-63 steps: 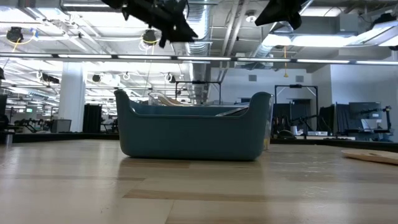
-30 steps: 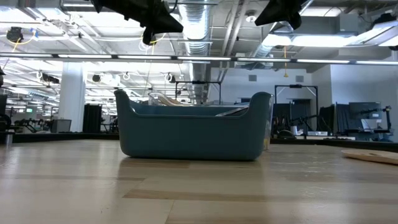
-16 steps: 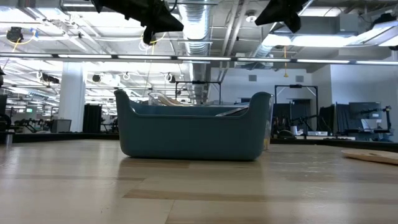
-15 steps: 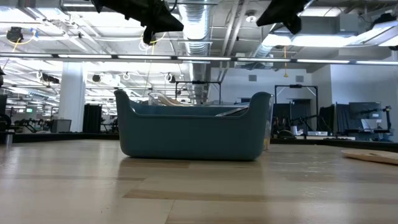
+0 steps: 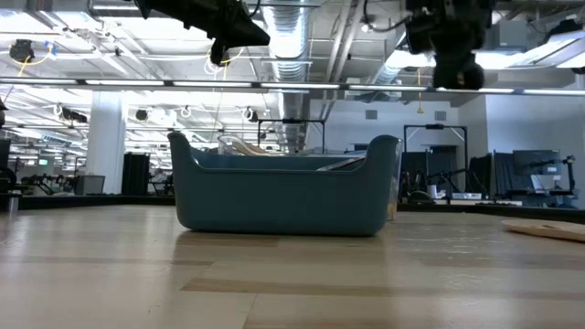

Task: Pick & Place Kitchen Items
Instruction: Adjust the wooden slotted spatula on the table

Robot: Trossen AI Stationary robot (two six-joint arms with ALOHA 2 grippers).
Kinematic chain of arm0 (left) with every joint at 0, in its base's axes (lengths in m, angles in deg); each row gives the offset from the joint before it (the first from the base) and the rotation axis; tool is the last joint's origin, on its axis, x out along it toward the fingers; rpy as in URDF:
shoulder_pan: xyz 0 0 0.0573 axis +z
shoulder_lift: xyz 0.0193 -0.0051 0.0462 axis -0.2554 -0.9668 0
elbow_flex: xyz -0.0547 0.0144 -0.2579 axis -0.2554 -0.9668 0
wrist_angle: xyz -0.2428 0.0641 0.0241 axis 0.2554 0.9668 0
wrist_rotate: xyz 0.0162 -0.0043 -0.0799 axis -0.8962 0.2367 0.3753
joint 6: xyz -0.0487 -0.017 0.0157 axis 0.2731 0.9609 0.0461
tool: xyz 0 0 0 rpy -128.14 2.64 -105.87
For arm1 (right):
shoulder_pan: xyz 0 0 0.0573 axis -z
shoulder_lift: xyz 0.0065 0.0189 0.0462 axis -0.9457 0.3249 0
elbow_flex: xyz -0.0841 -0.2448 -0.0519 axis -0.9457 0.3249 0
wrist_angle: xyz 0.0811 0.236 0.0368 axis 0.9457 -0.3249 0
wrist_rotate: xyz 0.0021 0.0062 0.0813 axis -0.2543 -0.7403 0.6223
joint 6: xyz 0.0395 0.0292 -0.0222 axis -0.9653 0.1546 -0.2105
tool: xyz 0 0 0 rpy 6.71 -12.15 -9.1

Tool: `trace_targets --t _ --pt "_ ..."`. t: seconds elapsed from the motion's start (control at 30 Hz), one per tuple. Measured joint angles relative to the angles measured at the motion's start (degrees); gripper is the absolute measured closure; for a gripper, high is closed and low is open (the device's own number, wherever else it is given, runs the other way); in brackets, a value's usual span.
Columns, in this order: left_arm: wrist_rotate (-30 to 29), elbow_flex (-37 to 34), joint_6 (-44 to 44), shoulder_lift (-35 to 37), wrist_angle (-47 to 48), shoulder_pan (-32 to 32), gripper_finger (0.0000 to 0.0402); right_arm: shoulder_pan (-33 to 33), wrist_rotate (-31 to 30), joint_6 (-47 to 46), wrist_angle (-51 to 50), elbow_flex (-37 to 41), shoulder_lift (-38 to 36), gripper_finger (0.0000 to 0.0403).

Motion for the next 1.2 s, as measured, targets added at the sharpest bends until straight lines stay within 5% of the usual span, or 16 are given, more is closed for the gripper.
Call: trace_targets --t 0.4,0.6,0.83,1.2 --pt "-0.01 0.0 -0.01 -0.02 0.0 0.01 0.0395 -7.23 8.03 -1.68 -10.95 0.02 11.16 0.0403" --pt "-0.02 0.0 -0.88 -0.02 0.09 0.02 0.0395 -11.1 13.72 -5.51 0.94 6.75 10.12 0.0403" --pt "-0.02 0.0 -0.88 -0.02 0.15 0.02 0.0395 -12.21 10.81 -15.97 10.26 20.45 2.91 0.0403" --pt "-0.02 0.0 -0.05 -0.04 0.11 0.02 0.0395 -12.26 8.93 -17.39 19.6 32.89 0.34 0.0403"
